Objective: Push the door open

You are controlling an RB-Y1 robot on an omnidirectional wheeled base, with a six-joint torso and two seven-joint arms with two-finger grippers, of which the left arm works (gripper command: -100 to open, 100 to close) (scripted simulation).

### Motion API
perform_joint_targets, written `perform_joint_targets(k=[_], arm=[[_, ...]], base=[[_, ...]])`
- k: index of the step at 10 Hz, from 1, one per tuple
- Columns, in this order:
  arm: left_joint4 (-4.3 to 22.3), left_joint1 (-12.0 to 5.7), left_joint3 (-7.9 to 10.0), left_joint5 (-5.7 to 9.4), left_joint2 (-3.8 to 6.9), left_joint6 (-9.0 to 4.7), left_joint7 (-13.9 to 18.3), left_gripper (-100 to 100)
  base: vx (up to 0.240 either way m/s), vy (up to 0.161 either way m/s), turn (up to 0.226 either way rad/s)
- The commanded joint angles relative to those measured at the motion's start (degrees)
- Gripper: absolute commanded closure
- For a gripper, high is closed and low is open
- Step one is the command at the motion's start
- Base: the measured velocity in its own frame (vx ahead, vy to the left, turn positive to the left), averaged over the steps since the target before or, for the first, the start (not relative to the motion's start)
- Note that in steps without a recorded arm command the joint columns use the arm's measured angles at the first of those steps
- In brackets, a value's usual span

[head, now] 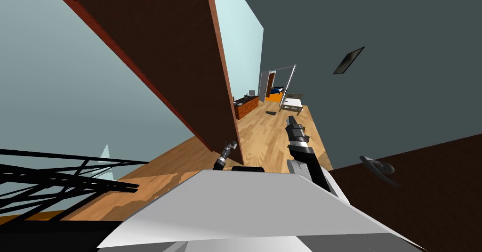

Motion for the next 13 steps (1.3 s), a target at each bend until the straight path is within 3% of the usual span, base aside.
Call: perform_joint_targets(k=[1, 7, 9, 10, 13], arm=[[-0.2, -0.47, 1.02, 1.58, -0.01, 0.02, -1.1, 100], [-1.5, 0.87, 3.09, 7.94, -1.32, 2.21, -6.6, 100], [-1.7, 1.12, 3.47, 9.11, -1.56, 2.62, -7.6, 100], [-1.7, 1.39, 3.53, 8.8, -1.27, 2.78, -7.2, 100], [-0.4, 0.23, 6.25, 9.57, -2.32, 3.06, -8.1, 100]], base=[[0.127, -0.081, 0.011], [0.158, -0.133, 0.028], [0.189, -0.115, 0.018], [0.083, -0.04, 0.023], [0.157, -0.077, 0.055]])
